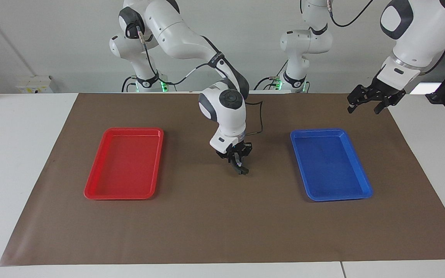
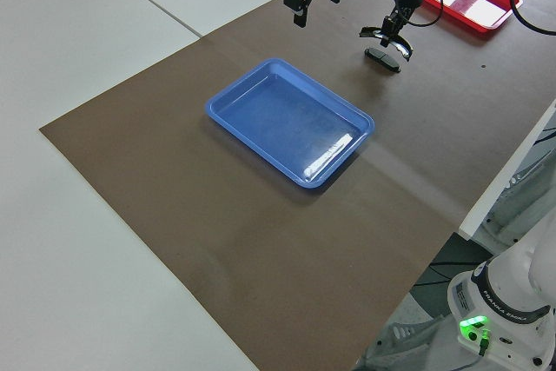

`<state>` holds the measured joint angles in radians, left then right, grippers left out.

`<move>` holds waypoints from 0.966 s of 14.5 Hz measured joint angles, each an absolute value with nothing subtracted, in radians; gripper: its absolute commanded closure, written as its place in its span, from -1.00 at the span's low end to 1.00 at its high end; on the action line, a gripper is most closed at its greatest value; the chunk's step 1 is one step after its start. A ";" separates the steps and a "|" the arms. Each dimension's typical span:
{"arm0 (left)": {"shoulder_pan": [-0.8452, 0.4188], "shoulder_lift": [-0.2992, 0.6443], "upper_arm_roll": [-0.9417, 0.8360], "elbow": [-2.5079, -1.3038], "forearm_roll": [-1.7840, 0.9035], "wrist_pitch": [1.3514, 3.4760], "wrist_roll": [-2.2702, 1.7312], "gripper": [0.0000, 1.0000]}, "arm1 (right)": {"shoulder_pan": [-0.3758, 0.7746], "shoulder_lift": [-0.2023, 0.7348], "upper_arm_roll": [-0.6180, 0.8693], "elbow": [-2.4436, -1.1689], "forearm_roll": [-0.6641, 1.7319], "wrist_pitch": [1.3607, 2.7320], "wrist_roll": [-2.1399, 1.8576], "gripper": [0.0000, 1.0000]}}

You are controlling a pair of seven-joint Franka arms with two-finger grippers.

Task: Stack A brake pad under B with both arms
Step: 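Lower the red-tray brake pad onto the first pad with the right gripper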

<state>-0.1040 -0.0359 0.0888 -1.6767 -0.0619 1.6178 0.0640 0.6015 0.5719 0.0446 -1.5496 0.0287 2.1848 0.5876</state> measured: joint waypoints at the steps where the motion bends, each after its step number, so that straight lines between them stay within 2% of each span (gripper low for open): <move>1: -0.100 -0.036 0.089 -1.679 -0.062 1.616 0.064 -0.99 | 0.602 0.575 0.044 -1.550 0.026 2.188 0.588 1.00; 6: -0.032 -0.036 0.091 -1.681 -0.043 1.618 0.069 -0.99 | 0.604 0.585 0.044 -1.568 0.023 2.210 0.588 1.00; 11: -0.027 -0.036 0.084 -1.680 -0.013 1.623 0.072 -0.99 | 0.613 0.586 0.044 -1.585 0.022 2.212 0.588 0.99; 12: -0.028 -0.036 0.080 -1.680 -0.013 1.615 0.072 -0.99 | 0.613 0.586 0.044 -1.585 0.022 2.212 0.588 0.91; 14: -0.036 -0.036 0.073 -1.680 -0.012 1.610 0.072 -0.99 | 0.613 0.586 0.044 -1.586 0.022 2.212 0.588 0.19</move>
<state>-0.0362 -0.0358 0.0735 -1.6801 -0.0125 1.6104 0.0720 0.6131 0.5856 0.0443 -1.5857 0.0218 2.2124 0.5879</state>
